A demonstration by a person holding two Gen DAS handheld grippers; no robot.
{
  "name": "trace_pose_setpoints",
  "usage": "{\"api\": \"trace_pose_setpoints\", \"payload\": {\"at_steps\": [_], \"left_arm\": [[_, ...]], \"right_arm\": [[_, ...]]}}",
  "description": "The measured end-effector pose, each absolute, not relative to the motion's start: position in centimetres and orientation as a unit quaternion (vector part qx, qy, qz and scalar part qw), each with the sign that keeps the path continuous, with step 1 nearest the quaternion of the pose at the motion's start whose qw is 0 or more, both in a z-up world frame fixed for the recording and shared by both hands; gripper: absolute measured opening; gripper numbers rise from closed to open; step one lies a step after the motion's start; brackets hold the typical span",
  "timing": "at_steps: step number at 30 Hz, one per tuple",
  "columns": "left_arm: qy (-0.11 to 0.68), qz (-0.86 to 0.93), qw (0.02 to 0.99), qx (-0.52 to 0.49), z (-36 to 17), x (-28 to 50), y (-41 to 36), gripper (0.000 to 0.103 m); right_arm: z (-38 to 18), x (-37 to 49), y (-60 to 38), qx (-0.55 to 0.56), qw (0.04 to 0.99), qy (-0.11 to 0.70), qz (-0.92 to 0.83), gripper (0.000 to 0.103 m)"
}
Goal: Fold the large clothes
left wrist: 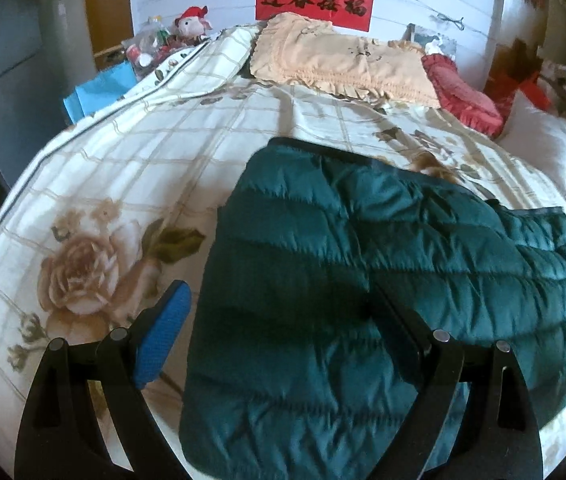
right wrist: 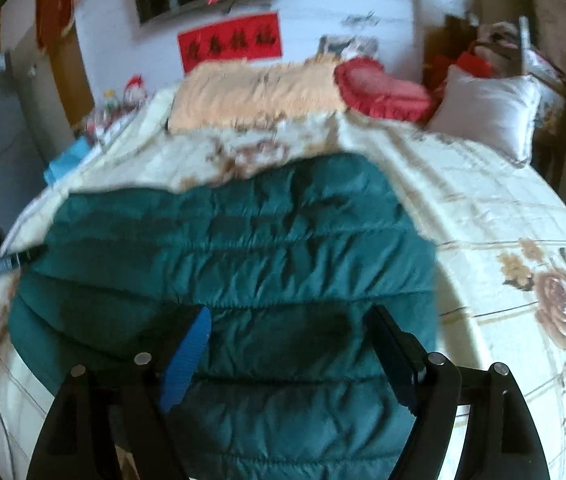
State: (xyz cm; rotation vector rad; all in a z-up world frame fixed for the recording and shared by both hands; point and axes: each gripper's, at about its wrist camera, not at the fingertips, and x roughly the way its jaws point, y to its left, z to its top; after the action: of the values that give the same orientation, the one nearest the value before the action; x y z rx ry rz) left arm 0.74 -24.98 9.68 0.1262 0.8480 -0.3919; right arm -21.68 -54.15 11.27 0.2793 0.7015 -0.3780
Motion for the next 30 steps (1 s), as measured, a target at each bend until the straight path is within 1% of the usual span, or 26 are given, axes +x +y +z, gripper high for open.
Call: {"api": "trace_pose_setpoints", "payload": {"at_steps": [2, 6, 9, 12, 16, 17, 18, 19, 25, 28, 30], "left_arm": [[0.412, -0.201, 0.888, 0.047, 9.4, 0.1, -24.3, 0.090], [0.417, -0.217, 0.882, 0.039, 8.5, -0.4, -23.7, 0.091], [0.421, -0.226, 0.878, 0.030, 7.7, -0.5, -23.7, 0.091], [0.436, -0.249, 0.865, 0.013, 7.2, -0.2, -23.2, 0.091], [0.450, -0.288, 0.845, -0.020, 7.7, 0.0, -20.9, 0.091], [0.452, -0.291, 0.843, -0.028, 7.8, 0.0, -20.3, 0.091], [0.455, -0.292, 0.840, -0.039, 7.7, 0.1, -19.6, 0.091], [0.458, -0.293, 0.837, -0.056, 7.6, 0.2, -18.6, 0.091], [0.488, -0.290, 0.815, -0.114, 6.3, 0.6, -16.3, 0.090], [0.495, -0.298, 0.806, -0.129, 5.8, 0.5, -16.2, 0.091], [0.495, -0.302, 0.804, -0.132, 5.6, 0.5, -16.2, 0.091]], "right_arm": [[11.5, -22.3, -54.9, 0.143, 0.911, 0.333, -0.197, 0.078], [10.1, -22.7, -57.1, 0.172, 0.895, 0.347, -0.220, 0.078], [7.3, -21.9, -58.9, 0.213, 0.875, 0.377, -0.218, 0.078], [6.1, -22.4, -60.0, 0.268, 0.870, 0.364, -0.198, 0.078], [7.7, -24.5, -60.0, 0.280, 0.881, 0.336, -0.180, 0.078], [8.0, -25.2, -60.1, 0.286, 0.884, 0.328, -0.171, 0.085], [8.1, -25.8, -60.3, 0.293, 0.885, 0.323, -0.163, 0.095], [8.2, -26.5, -60.4, 0.301, 0.886, 0.318, -0.155, 0.097], [6.8, -27.0, -60.9, 0.312, 0.876, 0.346, -0.129, 0.098], [5.7, -26.2, -60.9, 0.310, 0.868, 0.370, -0.113, 0.099], [5.1, -25.7, -60.9, 0.315, 0.865, 0.377, -0.104, 0.101]]}}
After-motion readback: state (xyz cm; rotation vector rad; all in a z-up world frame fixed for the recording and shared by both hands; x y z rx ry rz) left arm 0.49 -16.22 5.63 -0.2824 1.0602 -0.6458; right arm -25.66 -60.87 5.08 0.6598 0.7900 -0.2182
